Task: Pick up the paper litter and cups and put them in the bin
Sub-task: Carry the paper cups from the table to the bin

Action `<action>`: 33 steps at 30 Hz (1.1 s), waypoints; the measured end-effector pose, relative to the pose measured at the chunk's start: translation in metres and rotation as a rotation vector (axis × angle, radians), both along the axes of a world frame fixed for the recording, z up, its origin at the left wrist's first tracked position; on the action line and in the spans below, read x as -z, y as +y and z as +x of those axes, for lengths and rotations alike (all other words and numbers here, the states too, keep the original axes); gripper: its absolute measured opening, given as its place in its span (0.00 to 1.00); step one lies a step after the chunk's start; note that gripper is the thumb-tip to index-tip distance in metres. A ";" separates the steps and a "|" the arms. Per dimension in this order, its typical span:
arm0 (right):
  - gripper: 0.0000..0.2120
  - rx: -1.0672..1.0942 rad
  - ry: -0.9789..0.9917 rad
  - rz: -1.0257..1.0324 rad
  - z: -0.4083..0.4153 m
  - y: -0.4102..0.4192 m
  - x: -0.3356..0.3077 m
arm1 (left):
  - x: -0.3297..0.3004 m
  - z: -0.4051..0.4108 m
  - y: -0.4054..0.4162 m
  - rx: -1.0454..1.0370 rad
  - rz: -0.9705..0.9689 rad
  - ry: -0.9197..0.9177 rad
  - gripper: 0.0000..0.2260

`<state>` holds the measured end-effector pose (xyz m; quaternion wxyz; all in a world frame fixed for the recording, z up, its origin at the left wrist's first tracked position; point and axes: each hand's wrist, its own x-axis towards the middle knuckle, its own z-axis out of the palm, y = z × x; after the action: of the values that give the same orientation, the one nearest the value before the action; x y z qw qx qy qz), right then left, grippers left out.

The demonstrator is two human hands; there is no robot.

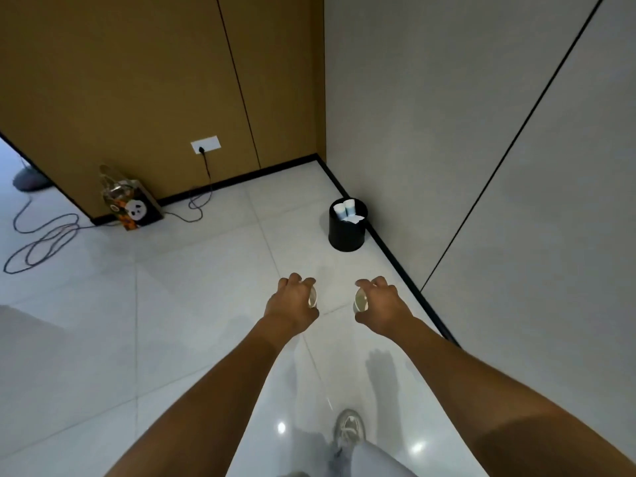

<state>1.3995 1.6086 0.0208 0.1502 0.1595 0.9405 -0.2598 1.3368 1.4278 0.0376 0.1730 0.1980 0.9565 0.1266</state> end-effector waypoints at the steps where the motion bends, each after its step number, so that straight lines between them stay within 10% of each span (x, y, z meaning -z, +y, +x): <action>1: 0.32 0.002 0.004 -0.001 -0.020 0.014 -0.003 | -0.002 -0.018 0.013 -0.006 0.006 0.004 0.26; 33: 0.33 0.034 -0.131 0.022 -0.570 0.305 0.028 | 0.051 -0.582 0.305 -0.020 -0.006 -0.192 0.25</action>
<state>0.8291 1.9133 -0.0070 0.2054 0.1939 0.9285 -0.2410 0.7547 1.7329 -0.0138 0.2633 0.1748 0.9377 0.1441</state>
